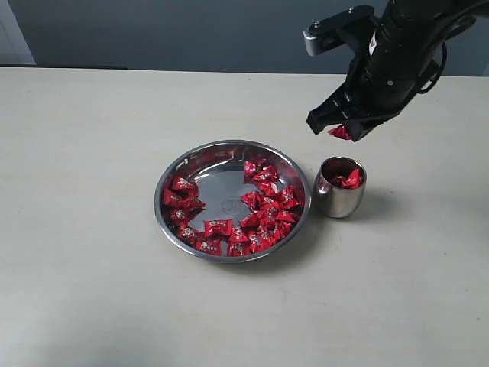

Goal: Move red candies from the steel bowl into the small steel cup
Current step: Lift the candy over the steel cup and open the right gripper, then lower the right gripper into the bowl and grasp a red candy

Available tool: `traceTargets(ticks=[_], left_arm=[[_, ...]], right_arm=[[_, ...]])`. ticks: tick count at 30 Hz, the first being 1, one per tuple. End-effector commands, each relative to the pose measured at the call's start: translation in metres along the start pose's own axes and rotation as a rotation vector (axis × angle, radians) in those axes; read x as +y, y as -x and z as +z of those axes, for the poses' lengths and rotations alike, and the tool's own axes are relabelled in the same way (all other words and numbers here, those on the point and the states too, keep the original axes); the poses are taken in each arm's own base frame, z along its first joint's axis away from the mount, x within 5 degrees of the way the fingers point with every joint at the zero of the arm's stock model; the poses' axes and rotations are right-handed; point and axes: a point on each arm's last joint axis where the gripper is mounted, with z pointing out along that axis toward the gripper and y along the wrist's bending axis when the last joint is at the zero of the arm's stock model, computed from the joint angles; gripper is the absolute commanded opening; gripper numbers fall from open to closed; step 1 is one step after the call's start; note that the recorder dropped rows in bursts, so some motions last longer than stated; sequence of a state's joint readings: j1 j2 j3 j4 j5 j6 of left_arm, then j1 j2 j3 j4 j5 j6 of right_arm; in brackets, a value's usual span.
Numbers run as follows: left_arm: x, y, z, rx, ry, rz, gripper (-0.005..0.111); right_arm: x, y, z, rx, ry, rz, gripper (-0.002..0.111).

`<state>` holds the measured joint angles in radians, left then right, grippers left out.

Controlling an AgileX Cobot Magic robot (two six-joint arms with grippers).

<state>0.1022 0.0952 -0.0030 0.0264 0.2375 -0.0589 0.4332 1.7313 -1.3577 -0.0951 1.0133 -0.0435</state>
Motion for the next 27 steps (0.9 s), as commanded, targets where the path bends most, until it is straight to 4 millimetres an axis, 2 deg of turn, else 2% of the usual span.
traceTargets(ticks=[1,6,10,13,19,22,27], left_arm=[[0.0,0.0,0.0,-0.008,-0.005,0.001,0.0],[0.0,0.0,0.0,-0.008,-0.005,0.001,0.0],[0.0,0.0,0.0,-0.008,-0.005,0.001,0.0],[0.0,0.0,0.0,-0.008,-0.005,0.001,0.0],[0.0,0.0,0.0,-0.008,-0.005,0.001,0.0],[0.0,0.0,0.0,-0.008,-0.005,0.001,0.0],[0.0,0.0,0.0,-0.008,-0.005,0.001,0.0]], right_arm=[[-0.002,-0.001,0.009,0.05,-0.006,-0.015,-0.001],[0.0,0.0,0.033,0.109,0.009,-0.037,0.002],[0.001,0.0,0.046,0.145,0.013,-0.044,0.025],[0.001,0.0,0.049,0.151,0.008,-0.048,0.037],[0.005,0.005,0.041,0.072,0.045,-0.018,0.038],[0.022,0.014,0.034,-0.022,0.168,0.014,0.038],[0.072,0.027,0.029,-0.172,0.46,-0.118,0.038]])
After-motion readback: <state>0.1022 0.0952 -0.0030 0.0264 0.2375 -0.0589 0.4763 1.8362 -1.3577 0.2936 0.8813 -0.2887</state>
